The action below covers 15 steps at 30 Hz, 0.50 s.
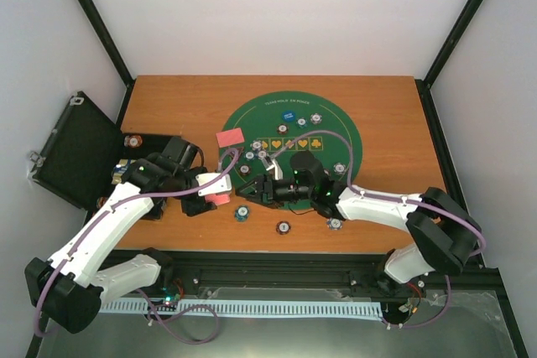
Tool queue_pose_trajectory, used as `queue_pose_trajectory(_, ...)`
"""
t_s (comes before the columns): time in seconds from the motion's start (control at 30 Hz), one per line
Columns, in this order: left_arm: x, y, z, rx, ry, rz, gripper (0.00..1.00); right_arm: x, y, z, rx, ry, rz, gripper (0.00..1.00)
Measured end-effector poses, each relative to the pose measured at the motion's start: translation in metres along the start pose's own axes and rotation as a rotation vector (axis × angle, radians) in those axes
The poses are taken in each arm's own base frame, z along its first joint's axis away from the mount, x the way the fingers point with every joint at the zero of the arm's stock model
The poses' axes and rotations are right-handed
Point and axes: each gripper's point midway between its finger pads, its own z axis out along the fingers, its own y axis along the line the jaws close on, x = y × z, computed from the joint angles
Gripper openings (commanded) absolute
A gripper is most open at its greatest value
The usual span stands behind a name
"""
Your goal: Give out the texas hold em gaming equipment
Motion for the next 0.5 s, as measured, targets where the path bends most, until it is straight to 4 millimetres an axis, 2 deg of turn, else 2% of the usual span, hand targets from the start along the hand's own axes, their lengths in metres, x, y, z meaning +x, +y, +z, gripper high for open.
queue_pose_trajectory(0.13,-0.004,0.001,-0.003,-0.001,-0.012,0.000,0.11,0.000,0.013,0.010,-0.056,-0.003,-0.010,0.69)
queue_pose_trajectory(0.33,-0.008,0.001,-0.007,0.002,-0.028,0.001,0.11,0.001,0.009,0.030,-0.068,0.019,0.017,0.66)
queue_pose_trajectory(0.5,-0.010,0.000,-0.010,0.007,-0.034,0.000,0.11,0.000,0.016,0.039,-0.090,0.026,0.015,0.66)
